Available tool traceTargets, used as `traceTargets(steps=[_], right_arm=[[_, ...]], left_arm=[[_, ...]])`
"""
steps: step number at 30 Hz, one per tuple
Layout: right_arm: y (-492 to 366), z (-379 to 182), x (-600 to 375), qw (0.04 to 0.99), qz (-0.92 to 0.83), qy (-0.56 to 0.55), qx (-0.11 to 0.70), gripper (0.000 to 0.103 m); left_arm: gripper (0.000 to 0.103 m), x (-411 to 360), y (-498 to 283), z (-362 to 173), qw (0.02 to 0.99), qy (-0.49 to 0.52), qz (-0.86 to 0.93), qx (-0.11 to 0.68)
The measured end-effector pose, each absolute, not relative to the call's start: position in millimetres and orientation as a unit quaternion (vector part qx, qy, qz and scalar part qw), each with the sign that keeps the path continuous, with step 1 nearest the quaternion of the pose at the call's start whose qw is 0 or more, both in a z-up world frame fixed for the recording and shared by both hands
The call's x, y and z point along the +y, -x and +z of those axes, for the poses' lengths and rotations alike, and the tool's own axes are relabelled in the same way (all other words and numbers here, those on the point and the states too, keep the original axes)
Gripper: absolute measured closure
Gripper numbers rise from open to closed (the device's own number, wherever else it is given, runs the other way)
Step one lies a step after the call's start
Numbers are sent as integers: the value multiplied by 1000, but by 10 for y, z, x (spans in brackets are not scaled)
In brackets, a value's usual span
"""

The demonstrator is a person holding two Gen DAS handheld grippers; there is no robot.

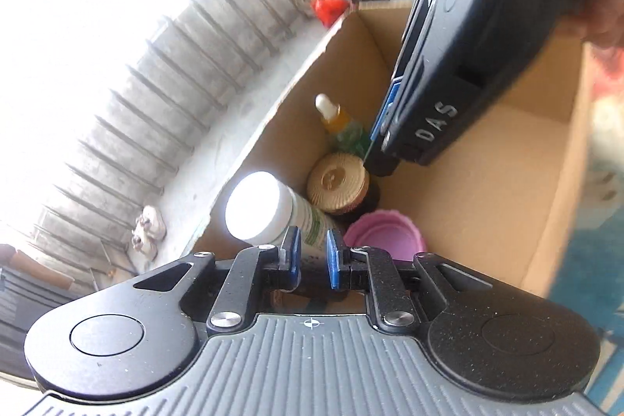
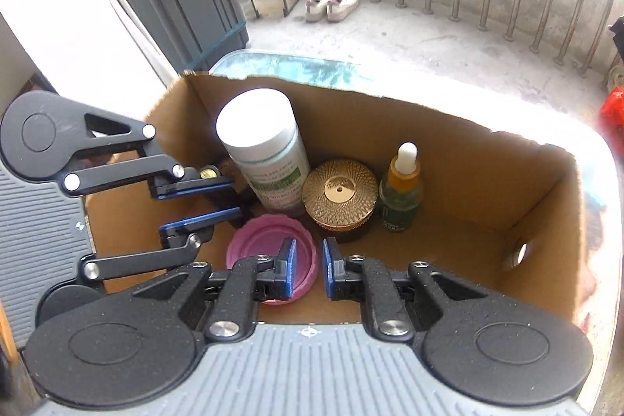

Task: Organize rigid objects
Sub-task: 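Open the left tool to release the pink cup and withdraw, then close the right tool around the white plug charger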

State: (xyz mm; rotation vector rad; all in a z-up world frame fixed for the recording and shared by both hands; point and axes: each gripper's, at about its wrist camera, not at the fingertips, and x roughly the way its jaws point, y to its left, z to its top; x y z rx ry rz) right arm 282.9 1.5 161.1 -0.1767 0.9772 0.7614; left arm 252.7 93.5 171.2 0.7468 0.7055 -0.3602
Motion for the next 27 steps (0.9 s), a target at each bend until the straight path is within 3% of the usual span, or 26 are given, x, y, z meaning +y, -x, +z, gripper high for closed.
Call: traceTargets(steps=[1,3,5,6,11,15,23,25,27], right_arm=[[-2743,1720,-105,820,357,72,442,87],[-2576,1899,-379,833,366,40,413,87],[-2328,2015,-648,843,373,20,387,87],[-2251,2021,-800,846,377,16,377,84],[-1703,1796,-1221,856,358,-17,372,77],[-1419,1417,-1254,859,342,-30,379,77],[-1439,967,-1247,852,324,-24,411,75],[-1479,912,-1260,856,315,-26,410,64],[-1505,887,-1253,857,318,-26,405,62]], left_arm=[[85,965,-2359,1834,868,-330,-184,322],[67,960,-1925,2050,886,-262,-233,305],[34,931,-1527,2065,894,-208,-274,286],[30,893,-1365,2001,895,-192,-292,278],[33,456,-1025,1356,892,-142,-331,274],[33,285,-1430,951,894,-120,-309,302],[31,299,-1674,753,913,-120,-261,291],[31,247,-1693,721,908,-125,-275,290],[36,199,-1721,685,904,-132,-283,291]])
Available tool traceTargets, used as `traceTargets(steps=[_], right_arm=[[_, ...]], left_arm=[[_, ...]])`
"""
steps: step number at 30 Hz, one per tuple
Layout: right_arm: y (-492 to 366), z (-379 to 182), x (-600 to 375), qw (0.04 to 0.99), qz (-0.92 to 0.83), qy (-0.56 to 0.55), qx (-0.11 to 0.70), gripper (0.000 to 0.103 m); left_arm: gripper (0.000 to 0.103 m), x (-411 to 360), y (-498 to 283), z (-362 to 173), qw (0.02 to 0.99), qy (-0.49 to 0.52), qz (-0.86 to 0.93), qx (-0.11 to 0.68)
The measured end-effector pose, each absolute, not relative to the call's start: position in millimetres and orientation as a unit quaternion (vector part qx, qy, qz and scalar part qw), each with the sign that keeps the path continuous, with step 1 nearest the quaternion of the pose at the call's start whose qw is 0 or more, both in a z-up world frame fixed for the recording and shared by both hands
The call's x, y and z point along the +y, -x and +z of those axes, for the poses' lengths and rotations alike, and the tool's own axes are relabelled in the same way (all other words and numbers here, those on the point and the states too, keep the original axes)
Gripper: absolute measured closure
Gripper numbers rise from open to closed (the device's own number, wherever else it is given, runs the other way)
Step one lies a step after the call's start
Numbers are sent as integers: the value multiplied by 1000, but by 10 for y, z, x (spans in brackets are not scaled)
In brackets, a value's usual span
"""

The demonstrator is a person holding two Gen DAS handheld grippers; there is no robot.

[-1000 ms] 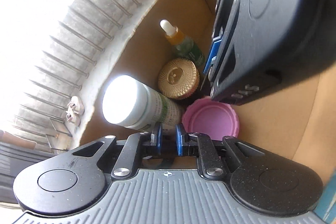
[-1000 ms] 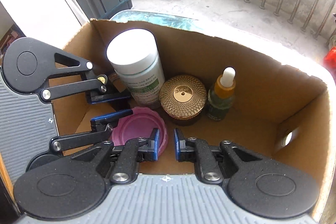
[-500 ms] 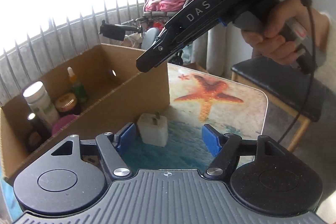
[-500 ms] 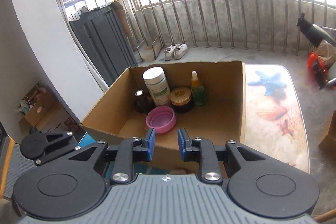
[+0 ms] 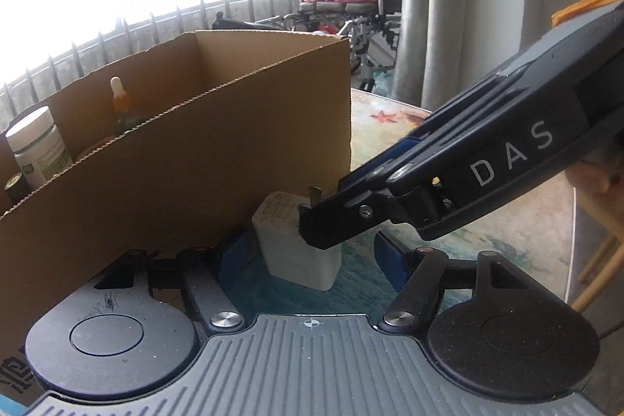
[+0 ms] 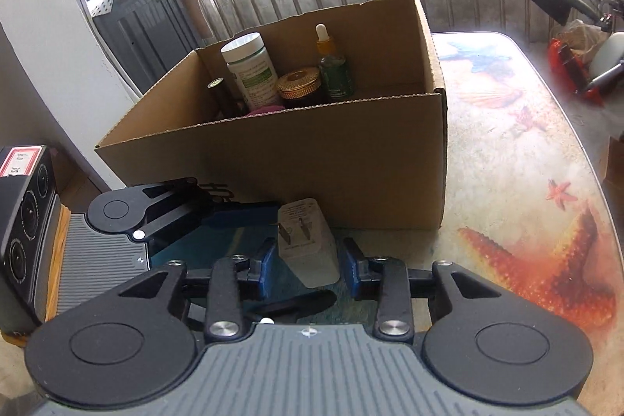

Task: Organize rigid objects
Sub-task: 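Close the right tool around the white plug charger, then carry the white charger with the right tool down into the box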

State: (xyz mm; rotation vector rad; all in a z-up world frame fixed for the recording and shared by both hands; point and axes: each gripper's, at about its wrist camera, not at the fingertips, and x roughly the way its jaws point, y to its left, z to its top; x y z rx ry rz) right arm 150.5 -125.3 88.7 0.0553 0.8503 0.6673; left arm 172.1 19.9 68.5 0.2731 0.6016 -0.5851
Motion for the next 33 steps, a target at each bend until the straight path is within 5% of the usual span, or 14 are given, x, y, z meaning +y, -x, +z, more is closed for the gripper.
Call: traceTargets(steps=[3,7,17,25,33], right_arm=[[-1537,899,-1225,857,331,-25,395,62],[-1479,876,-1139,863,337,5,377,72],[-1051,1397,-1356,843,406,-74,346,71],[-1206,2144,-1075,859,428,-8,280,72],[-1964,2173,-656,850,404,11,337,72]], left_arm=[[57,205,-1777,659,904,-126,-283,294],[57,258,-1752,687,902,-120,-283,304],[58,664,-1359,1399,894,-58,-329,299],[58,694,-1702,2015,905,-129,-316,255],[58,585,-2458,1896,883,-224,-301,282]])
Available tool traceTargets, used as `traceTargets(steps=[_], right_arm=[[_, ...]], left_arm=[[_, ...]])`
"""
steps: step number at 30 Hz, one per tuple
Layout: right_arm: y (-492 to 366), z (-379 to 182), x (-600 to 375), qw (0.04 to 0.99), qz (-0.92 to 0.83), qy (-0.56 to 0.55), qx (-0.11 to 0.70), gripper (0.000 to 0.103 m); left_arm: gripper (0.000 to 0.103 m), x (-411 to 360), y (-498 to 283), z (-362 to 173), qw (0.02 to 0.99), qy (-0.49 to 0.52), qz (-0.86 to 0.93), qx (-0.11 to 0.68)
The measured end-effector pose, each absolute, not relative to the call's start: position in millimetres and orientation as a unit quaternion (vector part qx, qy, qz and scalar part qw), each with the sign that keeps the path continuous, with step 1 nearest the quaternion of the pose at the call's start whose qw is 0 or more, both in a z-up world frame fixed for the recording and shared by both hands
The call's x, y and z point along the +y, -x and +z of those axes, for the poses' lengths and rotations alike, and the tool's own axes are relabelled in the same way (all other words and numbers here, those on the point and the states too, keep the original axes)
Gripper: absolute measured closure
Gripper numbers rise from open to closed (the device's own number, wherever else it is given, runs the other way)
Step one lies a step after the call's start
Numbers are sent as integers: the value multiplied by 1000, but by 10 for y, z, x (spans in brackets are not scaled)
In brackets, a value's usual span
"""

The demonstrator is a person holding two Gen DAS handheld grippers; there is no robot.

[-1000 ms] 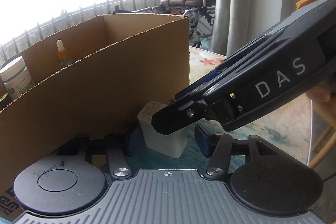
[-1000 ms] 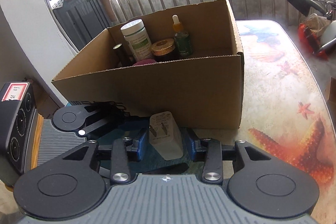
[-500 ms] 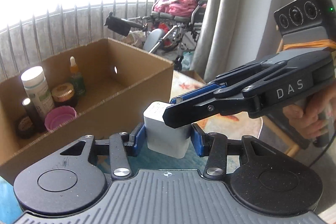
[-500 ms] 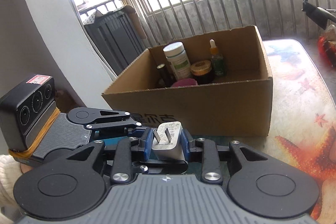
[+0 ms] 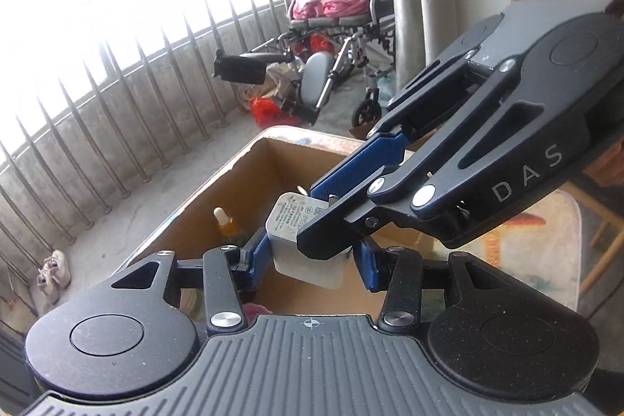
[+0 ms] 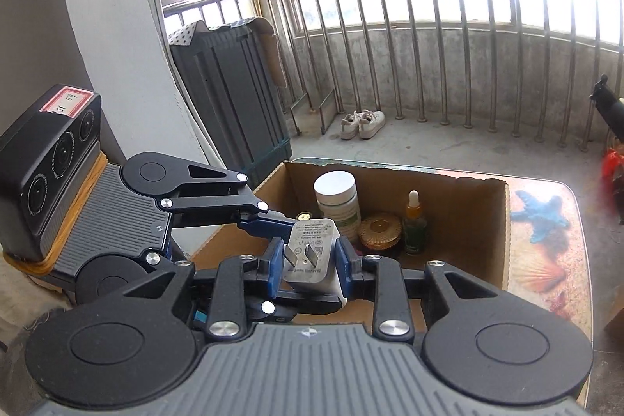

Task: Organize rigid objects
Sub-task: 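Carry the white charger with the right tool down into the box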

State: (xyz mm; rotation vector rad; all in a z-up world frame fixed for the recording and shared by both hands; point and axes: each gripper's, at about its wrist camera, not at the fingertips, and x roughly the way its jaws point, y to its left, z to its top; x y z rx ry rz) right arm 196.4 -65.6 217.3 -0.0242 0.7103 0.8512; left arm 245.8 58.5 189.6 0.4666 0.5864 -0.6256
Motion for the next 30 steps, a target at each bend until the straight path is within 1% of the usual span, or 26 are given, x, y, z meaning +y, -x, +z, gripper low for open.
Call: traceTargets(steps=[4,10,16,19,22,27,30], right_arm=[[-2300,1972,-527,845,387,0,371,73],[-2599,1708,-485,836,363,-24,410,73],[-2786,1525,-517,825,351,-49,441,73],[-2838,1461,-453,822,343,-40,453,73],[-2844,1431,-398,823,338,-23,456,73],[-2916,1315,-442,810,336,-46,478,73],[-2936,1259,-401,809,327,-41,487,74]], left_arm=[[58,602,-2795,1767,871,-226,-298,318],[58,581,-3047,1578,851,-244,-307,349],[58,578,-3118,1443,839,-264,-315,356],[58,536,-3146,1387,831,-283,-312,363],[58,559,-3186,1368,828,-275,-316,372],[58,572,-3210,1303,818,-277,-325,385],[58,523,-3218,1219,810,-302,-324,385]])
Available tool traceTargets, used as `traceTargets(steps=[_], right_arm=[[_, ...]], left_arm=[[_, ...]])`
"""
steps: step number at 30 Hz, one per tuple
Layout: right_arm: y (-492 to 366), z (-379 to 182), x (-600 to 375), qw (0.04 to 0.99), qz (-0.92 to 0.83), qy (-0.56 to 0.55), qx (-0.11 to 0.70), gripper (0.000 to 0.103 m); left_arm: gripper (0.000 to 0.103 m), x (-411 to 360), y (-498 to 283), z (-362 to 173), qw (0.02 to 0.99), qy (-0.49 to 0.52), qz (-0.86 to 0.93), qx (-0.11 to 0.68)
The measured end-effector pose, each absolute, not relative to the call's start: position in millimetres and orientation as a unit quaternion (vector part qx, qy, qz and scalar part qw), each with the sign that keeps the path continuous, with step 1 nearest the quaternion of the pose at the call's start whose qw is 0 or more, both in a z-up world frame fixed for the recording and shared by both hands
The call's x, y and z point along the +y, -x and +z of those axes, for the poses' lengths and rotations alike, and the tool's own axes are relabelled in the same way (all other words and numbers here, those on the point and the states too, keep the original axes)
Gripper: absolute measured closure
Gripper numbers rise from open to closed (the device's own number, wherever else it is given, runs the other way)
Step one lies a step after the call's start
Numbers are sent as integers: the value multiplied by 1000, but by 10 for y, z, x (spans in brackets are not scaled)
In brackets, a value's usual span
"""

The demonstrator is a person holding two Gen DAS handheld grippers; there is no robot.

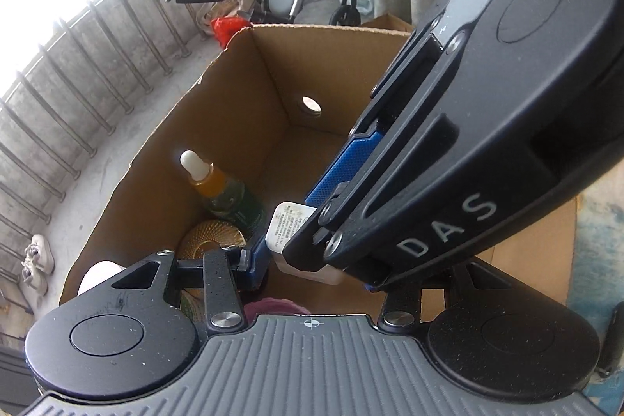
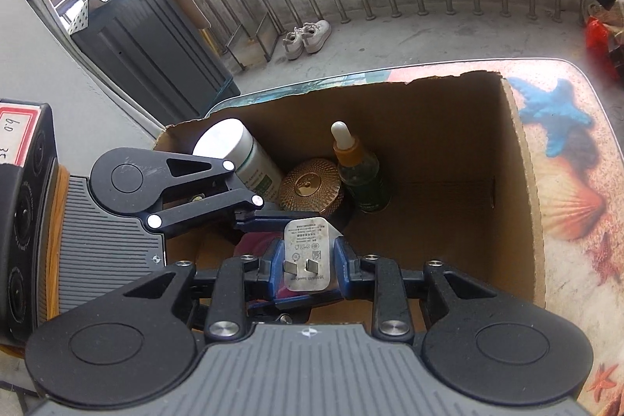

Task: Organize rigid objects
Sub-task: 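Carry the white charger with the right tool down into the box, then open the right tool to release the charger and withdraw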

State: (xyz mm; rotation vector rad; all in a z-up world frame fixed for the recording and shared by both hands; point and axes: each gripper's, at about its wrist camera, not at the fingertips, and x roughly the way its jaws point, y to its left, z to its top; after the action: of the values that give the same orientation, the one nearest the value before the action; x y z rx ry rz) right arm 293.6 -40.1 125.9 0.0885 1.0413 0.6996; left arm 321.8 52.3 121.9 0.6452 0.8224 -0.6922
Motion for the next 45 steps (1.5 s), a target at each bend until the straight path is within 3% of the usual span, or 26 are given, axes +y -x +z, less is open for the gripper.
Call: traceTargets(steps=[11,22,31,35,45], right_arm=[[-3144,1064,-149,789,311,-29,530,74],[-3204,995,-146,761,309,-96,563,72],[-3076,1114,-119,783,303,-80,537,72],[-3003,1230,-141,793,303,-65,525,71],[-2623,1615,-378,824,302,-63,475,71]], left_arm=[[57,624,-3307,1125,799,-303,-316,413],[56,696,-3214,1187,790,-319,-298,430],[50,783,-3064,1342,805,-322,-276,414],[42,856,-2929,1443,809,-333,-266,406],[40,1147,-2411,1933,843,-320,-211,378]])
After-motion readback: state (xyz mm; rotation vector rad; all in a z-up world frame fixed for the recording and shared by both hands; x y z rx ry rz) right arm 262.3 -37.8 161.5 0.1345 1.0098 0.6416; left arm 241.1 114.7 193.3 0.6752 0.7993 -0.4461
